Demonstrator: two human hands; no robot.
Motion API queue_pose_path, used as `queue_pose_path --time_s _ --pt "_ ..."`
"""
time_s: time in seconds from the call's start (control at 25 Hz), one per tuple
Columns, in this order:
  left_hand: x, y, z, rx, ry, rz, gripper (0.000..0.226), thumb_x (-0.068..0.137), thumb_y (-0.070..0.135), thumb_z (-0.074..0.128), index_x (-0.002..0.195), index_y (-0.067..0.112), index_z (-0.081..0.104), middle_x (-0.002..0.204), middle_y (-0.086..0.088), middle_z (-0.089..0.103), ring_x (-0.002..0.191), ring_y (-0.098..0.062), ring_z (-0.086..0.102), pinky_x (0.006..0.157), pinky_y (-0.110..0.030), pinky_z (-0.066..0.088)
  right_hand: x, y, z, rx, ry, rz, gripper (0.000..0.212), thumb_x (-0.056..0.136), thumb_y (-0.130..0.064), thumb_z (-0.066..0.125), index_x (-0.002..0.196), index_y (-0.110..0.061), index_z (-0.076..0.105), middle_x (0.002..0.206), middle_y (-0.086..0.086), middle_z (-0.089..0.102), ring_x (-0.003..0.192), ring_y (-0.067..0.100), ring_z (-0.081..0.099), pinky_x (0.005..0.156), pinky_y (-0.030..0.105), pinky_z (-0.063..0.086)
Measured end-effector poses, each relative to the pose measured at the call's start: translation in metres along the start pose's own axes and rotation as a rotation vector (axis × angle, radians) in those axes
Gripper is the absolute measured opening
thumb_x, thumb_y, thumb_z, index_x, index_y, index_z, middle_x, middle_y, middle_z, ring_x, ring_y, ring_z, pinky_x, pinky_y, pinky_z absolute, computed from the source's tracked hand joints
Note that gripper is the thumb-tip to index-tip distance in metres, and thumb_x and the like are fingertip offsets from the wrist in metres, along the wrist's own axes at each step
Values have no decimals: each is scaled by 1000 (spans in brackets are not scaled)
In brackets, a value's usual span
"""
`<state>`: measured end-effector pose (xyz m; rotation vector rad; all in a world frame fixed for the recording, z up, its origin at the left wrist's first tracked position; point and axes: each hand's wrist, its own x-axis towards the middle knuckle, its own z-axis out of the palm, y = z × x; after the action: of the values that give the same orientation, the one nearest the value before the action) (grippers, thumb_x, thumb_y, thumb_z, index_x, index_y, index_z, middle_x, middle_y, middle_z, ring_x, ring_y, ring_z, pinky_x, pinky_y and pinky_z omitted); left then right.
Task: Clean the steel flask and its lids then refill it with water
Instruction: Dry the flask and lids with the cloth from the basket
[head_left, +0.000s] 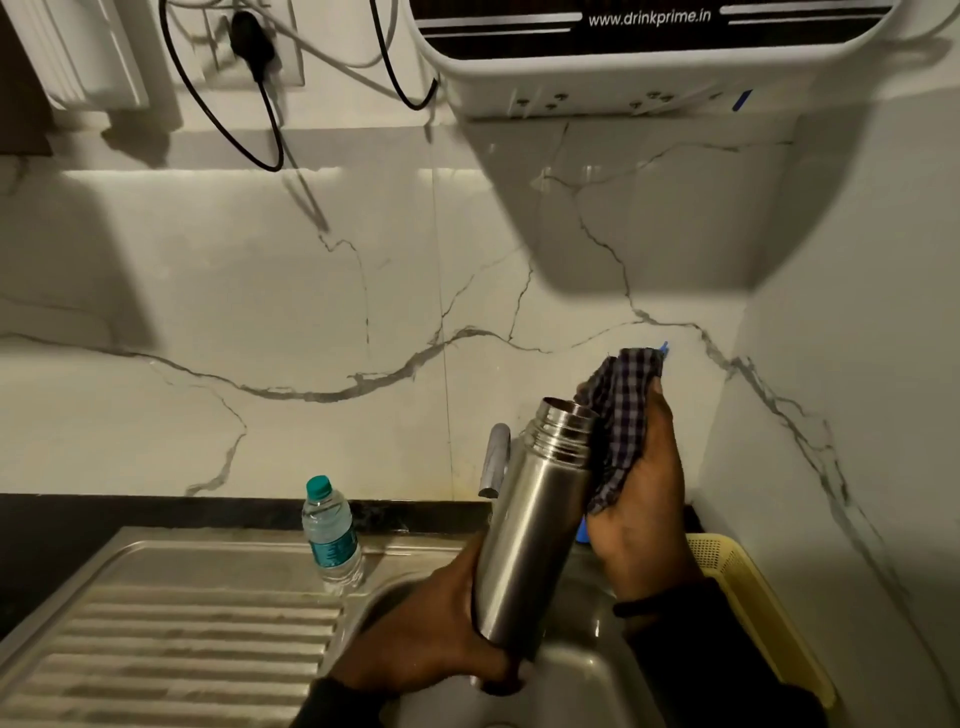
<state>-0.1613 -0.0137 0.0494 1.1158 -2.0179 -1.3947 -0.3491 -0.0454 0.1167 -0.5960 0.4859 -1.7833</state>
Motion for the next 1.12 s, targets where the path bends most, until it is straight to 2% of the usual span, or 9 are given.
queue_pose_path --time_s 0.16,0.28,0.4,0.56,0.76,0.84,0.92,1.04,1.12 --pt "4 -11 11 -98 212 46 93 67 8 89 130 53 36 112 8 64 101 -11 67 78 -37 61 0 -12 4 -194 -213 -166 53 99 -45 43 141 -14 44 137 10 55 126 26 53 107 43 43" --pt "7 -10 10 -66 337 75 84 64 12 89 122 52 45 106 0 64 91 -20 67 64 -34 60 4 -28 12 -961 -547 -518 51 94 -42 54 139 -19 46 134 2 53 124 16 53 102 35 47" --pt "4 -13 -6 112 482 106 85 60 19 90 122 52 40 110 9 62 96 -7 64 71 -23 58 23 -45 21 -1602 -971 -841 54 92 -46 52 141 -22 46 140 -2 45 128 14 41 105 34 38" --pt "-2 -13 -27 280 601 201 89 54 31 89 127 49 41 111 19 59 99 7 58 72 -9 49 39 -60 31 -1653 -1122 -932 50 93 -46 48 127 -12 58 125 6 53 113 18 49 95 29 42" --pt "-1 -5 -23 421 788 316 79 54 51 74 125 50 40 114 25 56 97 2 60 72 -9 48 37 -57 43 -1554 -1006 -1057 41 92 -38 50 112 -4 63 103 7 60 93 16 56 78 28 49" --pt "2 -3 -28 629 935 380 84 56 46 78 132 31 44 115 9 62 94 -6 61 78 -25 51 34 -53 36 -1573 -830 -1010 41 93 -39 46 111 -7 63 100 3 62 88 15 58 72 29 51" --pt "5 -3 -39 870 1062 434 89 56 30 92 132 17 49 120 -9 65 102 -25 62 85 -44 51 29 -44 23 -1522 -619 -828 38 94 -43 41 102 -12 62 91 -1 63 80 12 60 69 32 52" --pt "11 2 -63 1168 1077 531 87 55 14 94 130 12 50 123 -14 64 112 -29 54 96 -45 39 24 -36 9 -1552 -360 -436 39 97 -41 37 80 -11 55 70 3 59 65 15 57 71 41 52" --pt "16 4 -71 1238 1032 561 84 56 12 92 128 11 50 123 -15 64 112 -29 51 98 -44 37 22 -30 8 -1619 -192 -111 26 99 -32 42 103 -9 52 83 7 61 76 19 60 80 40 52"
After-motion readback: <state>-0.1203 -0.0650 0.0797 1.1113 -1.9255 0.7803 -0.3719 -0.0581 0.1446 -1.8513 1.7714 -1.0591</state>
